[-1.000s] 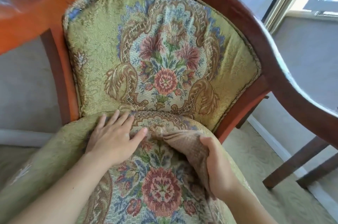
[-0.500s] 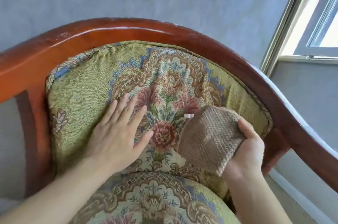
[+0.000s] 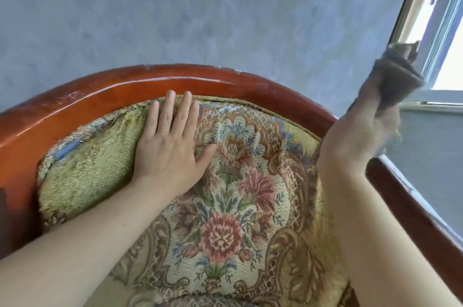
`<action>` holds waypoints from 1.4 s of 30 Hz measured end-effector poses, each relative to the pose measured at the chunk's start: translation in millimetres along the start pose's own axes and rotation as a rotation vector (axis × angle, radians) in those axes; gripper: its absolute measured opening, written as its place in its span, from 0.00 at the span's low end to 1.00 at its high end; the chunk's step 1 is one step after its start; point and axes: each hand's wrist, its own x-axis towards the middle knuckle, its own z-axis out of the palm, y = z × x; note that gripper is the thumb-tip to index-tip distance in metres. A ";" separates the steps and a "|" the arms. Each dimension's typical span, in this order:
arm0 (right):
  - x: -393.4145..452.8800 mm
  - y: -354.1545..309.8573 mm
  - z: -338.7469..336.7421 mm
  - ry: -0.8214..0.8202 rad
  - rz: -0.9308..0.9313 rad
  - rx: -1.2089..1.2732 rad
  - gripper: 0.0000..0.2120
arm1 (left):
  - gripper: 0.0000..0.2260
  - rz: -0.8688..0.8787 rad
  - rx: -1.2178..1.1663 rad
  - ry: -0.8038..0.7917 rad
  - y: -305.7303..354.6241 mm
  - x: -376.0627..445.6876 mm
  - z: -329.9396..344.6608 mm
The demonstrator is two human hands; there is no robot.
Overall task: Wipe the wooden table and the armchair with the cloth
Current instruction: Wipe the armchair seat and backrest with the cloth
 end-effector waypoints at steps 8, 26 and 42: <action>-45.8 73.5 -11.2 -0.501 -0.097 -0.733 0.25 | 0.42 0.075 0.007 -0.039 -7.8 -0.9 5.8; -72.5 72.3 36.6 -0.638 -0.094 -0.884 0.25 | 0.43 0.077 0.008 -0.087 -7.0 -4.6 11.3; -90.7 68.4 54.9 -1.105 -0.465 -0.709 0.23 | 0.43 0.094 0.031 -0.123 -7.3 -3.6 5.7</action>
